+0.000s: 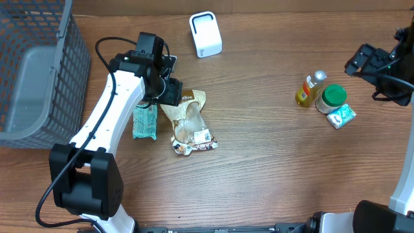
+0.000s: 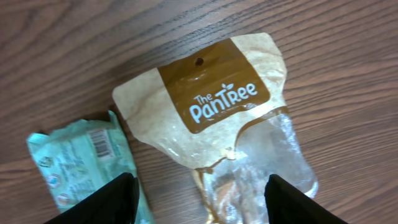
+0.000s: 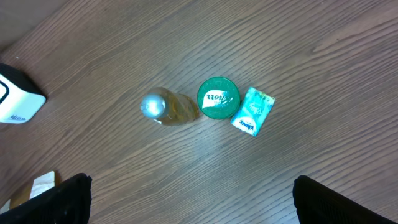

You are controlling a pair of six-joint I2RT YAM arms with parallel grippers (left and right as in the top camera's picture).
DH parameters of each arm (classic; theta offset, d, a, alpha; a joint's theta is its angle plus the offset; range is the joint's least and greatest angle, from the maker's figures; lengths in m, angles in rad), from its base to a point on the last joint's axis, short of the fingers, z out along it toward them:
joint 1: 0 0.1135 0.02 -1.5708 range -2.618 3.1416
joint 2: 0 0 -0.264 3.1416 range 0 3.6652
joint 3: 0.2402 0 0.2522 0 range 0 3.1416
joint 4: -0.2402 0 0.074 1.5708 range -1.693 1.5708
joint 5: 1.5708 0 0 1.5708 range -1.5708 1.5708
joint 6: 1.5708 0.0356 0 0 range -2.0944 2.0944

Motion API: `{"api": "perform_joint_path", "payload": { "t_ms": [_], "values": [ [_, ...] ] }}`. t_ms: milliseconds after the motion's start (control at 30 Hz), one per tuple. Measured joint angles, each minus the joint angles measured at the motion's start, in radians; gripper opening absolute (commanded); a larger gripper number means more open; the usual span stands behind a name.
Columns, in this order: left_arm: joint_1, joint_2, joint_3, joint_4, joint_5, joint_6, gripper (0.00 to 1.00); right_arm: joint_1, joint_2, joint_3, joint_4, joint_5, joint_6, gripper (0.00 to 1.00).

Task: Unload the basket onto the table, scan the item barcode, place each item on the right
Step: 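Lower the left gripper and close it on the bag's top edge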

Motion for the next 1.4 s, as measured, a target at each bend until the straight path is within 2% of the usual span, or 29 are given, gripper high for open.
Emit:
{"api": "perform_joint_path", "payload": {
  "t_ms": [167,367,1400],
  "values": [
    [0.0,0.0,-0.001,0.006,-0.026,0.076,0.7,0.0,0.0,0.0,0.0,0.0,0.0,1.0],
    [0.0,0.001,-0.001,0.022,-0.034,0.11,0.7,0.0,0.0,0.0,0.0,0.0,0.0,1.0],
    [0.003,0.227,-0.002,0.021,-0.004,0.138,0.82,0.0,0.0,0.0,0.0,0.0,-0.001,1.0]
  ]
}}
